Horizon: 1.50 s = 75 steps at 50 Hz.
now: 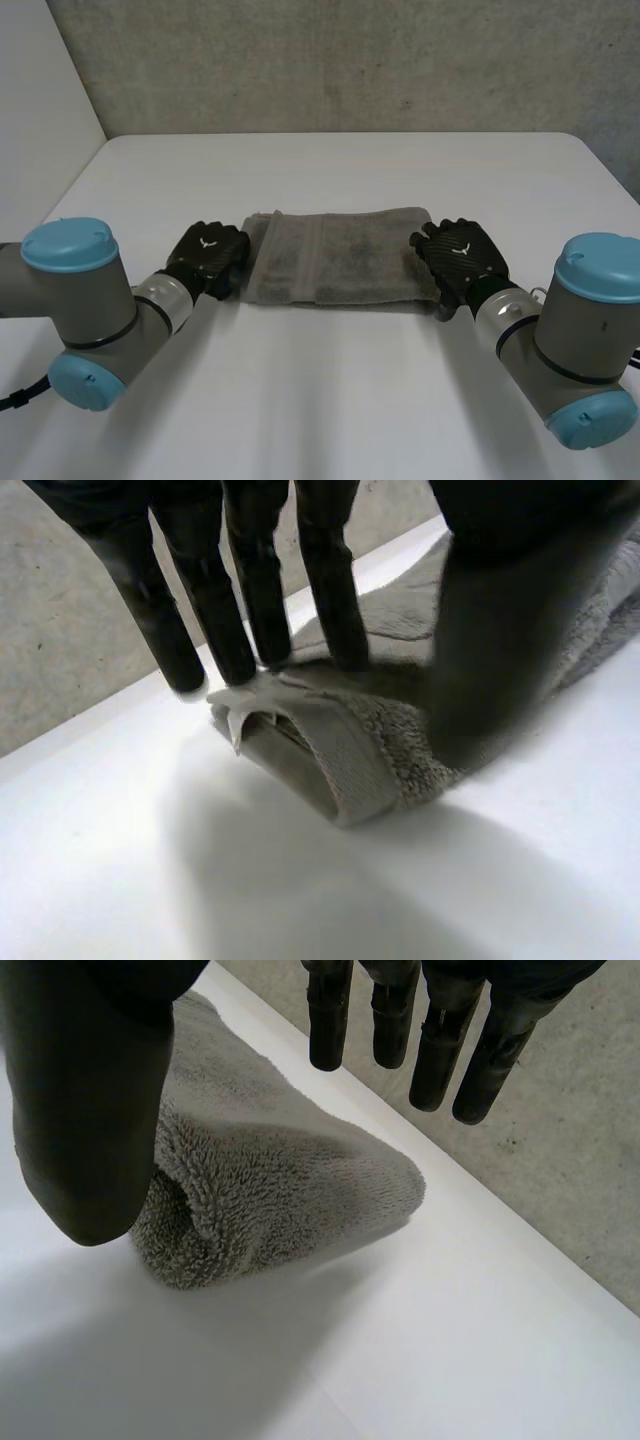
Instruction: Fold the towel.
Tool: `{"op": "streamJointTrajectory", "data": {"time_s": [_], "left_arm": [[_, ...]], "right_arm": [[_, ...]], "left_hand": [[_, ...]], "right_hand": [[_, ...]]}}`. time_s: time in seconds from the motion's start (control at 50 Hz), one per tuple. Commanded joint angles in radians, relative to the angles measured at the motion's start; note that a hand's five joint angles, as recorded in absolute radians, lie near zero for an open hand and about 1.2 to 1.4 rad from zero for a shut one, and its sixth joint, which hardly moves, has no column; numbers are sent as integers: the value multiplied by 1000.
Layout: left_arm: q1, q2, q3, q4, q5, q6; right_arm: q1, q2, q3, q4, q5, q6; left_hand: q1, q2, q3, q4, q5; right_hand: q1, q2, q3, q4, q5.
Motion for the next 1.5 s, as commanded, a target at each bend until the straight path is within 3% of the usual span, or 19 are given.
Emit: {"op": "streamJointTrajectory", "data": {"time_s": [0.02, 0.44, 0.48, 0.5, 0.52, 0.54, 0.76, 0.8, 0.86, 0.98, 1.02, 1.06, 1.14, 1.28, 1.38, 1.42, 1.44, 1.46, 1.5], "left_arm": [[-18, 11, -22, 1, 3, -5], [-32, 51, -37, 3, -8, -14], [-29, 60, -37, 3, -11, -14], [-29, 61, -37, 3, -11, -14], [-28, 64, -37, 3, -11, -14], [-28, 64, -37, 3, -11, -14], [-3, 131, -34, 1, -13, -28], [1, 150, -32, 1, -13, -39], [6, 185, -25, 0, -11, -72], [12, 226, 18, -20, -16, -150], [8, 231, 30, -32, -14, -164], [1, 245, 59, -69, -16, -187], [-2, 255, 84, -95, -17, -201], [-6, 252, 101, -103, -17, -229], [-6, 235, 93, -101, -16, -238], [-6, 228, 93, -101, -16, -238], [-6, 217, 96, -100, -16, -240], [-6, 217, 96, -100, -16, -240], [-6, 206, 99, -100, -16, -240]], "right_arm": [[-1, 8, 3, -8, -1, 1], [-4, 125, -19, -88, -10, 4], [-4, 137, -25, -99, -12, 4], [-4, 137, -25, -99, -12, 4], [-4, 136, -25, -102, -12, 4], [-4, 136, -25, -102, -12, 4], [-83, -56, 98, 45, -53, -28], [-145, -96, 112, 180, -129, -107], [-199, -111, 95, 304, -154, -236], [-228, -120, 12, 427, -88, -464], [-161, -120, -90, 440, 14, -447], [-94, -117, -144, 438, 42, -423], [32, -85, -261, 438, 50, -370], [320, 97, -446, 433, 56, -268], [413, 191, -474, 430, 57, -240], [419, 203, -474, 424, 57, -237], [419, 206, -470, 417, 57, -231], [419, 206, -470, 417, 57, -231], [413, 197, -456, 391, 60, -205]], "left_hand": [[-448, -445, -451, -444, -454], [-506, -504, -509, -503, -512], [-509, -507, -512, -505, -515], [-509, -507, -512, -505, -515], [-509, -507, -512, -505, -515], [-509, -507, -512, -505, -515], [-512, -510, -515, -508, -518], [-512, -510, -515, -508, -518], [-512, -510, -515, -508, -518], [-530, -527, -533, -526, -536], [-533, -530, -536, -529, -539], [-553, -551, -556, -549, -559], [-553, -551, -556, -550, -559], [-553, -551, -556, -550, -559], [-556, -554, -559, -552, -562], [-556, -554, -559, -552, -562], [-556, -554, -559, -552, -562], [-556, -554, -559, -552, -562], [-556, -554, -559, -552, -562]], "right_hand": [[68, 75, 70, 72, 55], [409, 416, 411, 413, 396], [709, 716, 712, 713, 697], [711, 718, 713, 715, 698], [996, 1003, 998, 1000, 983], [999, 1006, 1001, 1003, 986], [1080, 1087, 1082, 1084, 1067], [1080, 1087, 1082, 1084, 1067], [1080, 1087, 1082, 1084, 1067], [1080, 1087, 1082, 1084, 1067], [1080, 1087, 1082, 1084, 1067], [1080, 1087, 1082, 1084, 1067], [1080, 1087, 1082, 1084, 1067], [1080, 1087, 1082, 1084, 1067], [1080, 1087, 1082, 1084, 1067], [970, 977, 972, 973, 957], [615, 622, 617, 619, 602], [611, 618, 614, 615, 599], [12, 19, 14, 16, -1]]}}
